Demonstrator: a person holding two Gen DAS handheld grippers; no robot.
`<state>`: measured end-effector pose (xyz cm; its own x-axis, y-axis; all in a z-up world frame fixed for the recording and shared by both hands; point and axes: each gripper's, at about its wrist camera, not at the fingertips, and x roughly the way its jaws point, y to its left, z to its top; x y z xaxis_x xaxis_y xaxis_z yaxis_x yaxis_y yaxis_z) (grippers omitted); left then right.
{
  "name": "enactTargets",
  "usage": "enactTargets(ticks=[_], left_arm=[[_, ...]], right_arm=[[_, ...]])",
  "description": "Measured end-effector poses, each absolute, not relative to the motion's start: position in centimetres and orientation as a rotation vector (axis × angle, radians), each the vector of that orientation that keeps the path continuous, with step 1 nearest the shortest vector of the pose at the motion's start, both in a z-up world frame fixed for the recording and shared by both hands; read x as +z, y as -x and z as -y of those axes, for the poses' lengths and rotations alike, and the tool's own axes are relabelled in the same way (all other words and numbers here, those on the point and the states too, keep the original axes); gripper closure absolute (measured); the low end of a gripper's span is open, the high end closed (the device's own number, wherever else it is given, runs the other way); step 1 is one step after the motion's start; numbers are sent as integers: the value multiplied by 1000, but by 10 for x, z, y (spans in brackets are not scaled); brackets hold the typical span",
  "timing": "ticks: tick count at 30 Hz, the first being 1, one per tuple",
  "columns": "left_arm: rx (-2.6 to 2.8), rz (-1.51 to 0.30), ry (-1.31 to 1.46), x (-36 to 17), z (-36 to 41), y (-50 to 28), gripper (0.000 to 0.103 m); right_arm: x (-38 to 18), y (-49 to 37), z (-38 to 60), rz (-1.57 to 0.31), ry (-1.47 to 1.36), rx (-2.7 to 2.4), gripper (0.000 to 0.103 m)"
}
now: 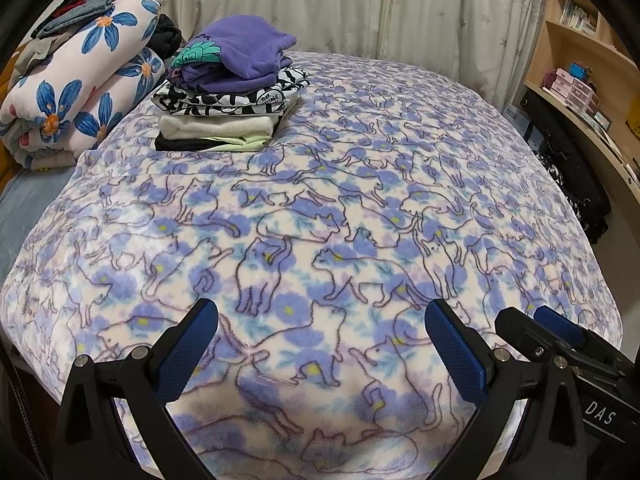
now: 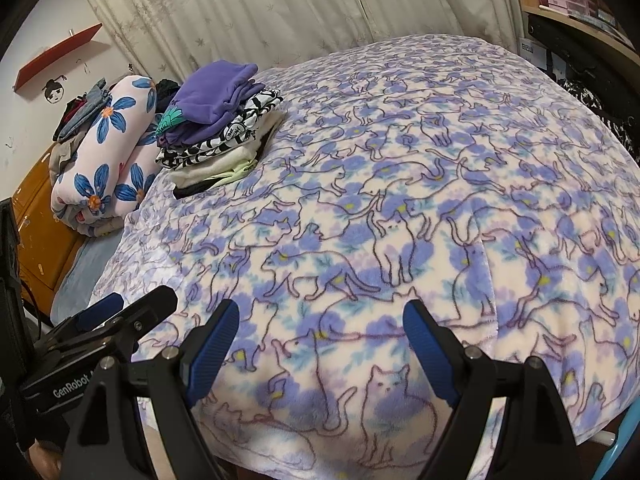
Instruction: Fold large clothes
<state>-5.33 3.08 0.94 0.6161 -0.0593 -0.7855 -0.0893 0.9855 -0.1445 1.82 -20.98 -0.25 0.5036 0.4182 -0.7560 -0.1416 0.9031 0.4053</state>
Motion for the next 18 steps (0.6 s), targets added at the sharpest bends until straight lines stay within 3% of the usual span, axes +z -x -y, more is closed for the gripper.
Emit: enactTargets(ticks=[18], left_arm=[[20,-918,184,7,-32,55,1]], right_arm=[[-3,-14,208,-988,-306,339,19]])
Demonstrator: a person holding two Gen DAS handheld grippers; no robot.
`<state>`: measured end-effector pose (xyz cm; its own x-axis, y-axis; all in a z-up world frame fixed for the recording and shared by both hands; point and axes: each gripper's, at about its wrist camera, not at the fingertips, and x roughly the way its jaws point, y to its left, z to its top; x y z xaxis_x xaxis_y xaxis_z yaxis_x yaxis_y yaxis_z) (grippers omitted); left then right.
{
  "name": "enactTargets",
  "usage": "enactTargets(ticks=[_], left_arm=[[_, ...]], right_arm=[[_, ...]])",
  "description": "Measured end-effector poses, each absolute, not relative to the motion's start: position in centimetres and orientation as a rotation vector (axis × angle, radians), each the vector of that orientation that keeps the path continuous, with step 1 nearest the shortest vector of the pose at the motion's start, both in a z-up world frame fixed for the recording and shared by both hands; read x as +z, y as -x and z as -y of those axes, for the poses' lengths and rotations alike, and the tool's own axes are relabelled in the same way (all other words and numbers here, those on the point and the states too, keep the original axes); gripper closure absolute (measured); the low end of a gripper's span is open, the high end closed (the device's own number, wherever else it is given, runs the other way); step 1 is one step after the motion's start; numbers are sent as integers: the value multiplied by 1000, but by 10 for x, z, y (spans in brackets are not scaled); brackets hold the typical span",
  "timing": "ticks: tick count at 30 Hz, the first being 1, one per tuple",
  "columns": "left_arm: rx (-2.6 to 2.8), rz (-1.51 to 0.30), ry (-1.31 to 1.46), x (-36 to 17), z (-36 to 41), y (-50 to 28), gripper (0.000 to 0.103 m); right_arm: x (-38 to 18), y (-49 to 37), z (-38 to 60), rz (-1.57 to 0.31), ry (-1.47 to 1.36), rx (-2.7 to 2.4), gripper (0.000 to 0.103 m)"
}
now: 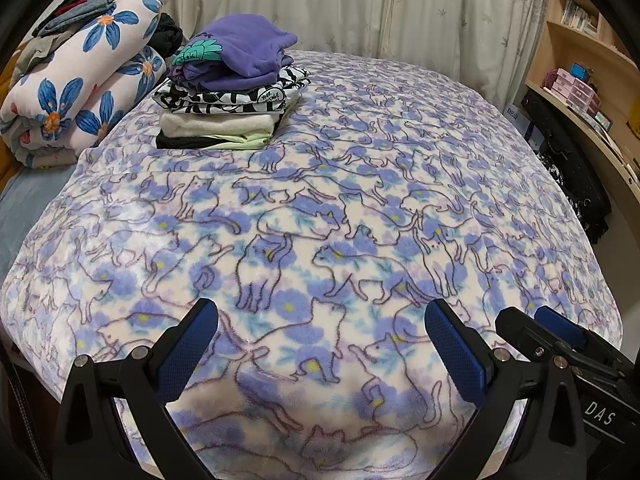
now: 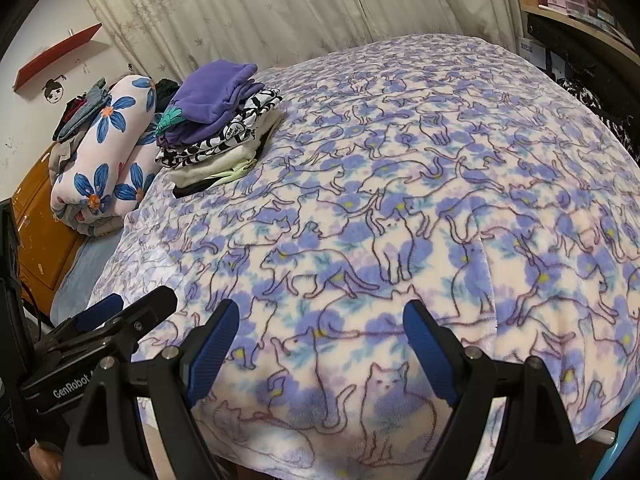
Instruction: Fold large clothes
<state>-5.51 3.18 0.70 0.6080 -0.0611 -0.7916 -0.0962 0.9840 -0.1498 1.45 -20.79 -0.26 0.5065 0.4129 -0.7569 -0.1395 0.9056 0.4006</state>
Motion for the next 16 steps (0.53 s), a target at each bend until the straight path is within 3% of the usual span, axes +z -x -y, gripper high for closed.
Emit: enactTargets(ticks=[16], left_arm=[[26,-915,186,8,-33,58,1]], right_arm=[[-2,-11,207,-991,-318,337,19]])
